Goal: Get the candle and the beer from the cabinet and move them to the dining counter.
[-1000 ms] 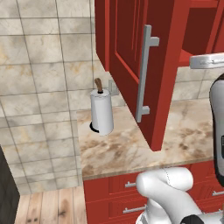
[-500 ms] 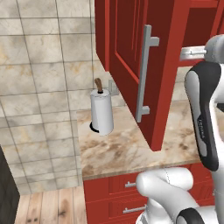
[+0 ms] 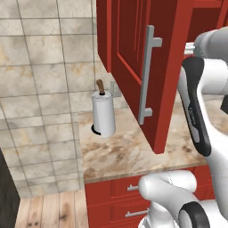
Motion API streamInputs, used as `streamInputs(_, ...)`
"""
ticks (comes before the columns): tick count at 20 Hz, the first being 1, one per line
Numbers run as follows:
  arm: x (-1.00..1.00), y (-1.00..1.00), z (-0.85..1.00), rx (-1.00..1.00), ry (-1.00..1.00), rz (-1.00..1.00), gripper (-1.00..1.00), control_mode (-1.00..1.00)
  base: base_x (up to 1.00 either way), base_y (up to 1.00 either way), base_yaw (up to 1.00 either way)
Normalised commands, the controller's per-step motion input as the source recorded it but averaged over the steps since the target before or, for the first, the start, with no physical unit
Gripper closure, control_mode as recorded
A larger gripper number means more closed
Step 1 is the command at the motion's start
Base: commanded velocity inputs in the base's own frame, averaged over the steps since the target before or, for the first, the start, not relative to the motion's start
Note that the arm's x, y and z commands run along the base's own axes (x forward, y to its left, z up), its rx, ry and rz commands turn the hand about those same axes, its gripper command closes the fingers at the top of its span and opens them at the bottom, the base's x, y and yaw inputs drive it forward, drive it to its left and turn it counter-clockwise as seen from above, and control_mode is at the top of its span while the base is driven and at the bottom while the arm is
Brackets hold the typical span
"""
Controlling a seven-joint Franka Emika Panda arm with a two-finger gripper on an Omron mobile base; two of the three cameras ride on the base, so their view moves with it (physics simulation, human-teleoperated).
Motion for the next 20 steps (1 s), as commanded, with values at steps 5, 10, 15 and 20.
streamInputs(5, 0.36, 0.21, 0.0, 0.0, 0.0, 0.0, -1.0, -1.0, 0.0, 0.0, 0.0)
streamInputs(10, 0.48, 0.09, 0.0, 0.0, 0.0, 0.0, -1.0, -1.0, 0.0, 0.0, 0.0)
streamInputs(15, 0.4, 0.0, -0.1, 0.0, 0.0, 0.0, -1.0, -1.0, 0.0, 0.0, 0.0)
streamInputs(20, 0.41, 0.0, -0.15, 0.0, 0.0, 0.0, -1.0, -1.0, 0.0, 0.0, 0.0)
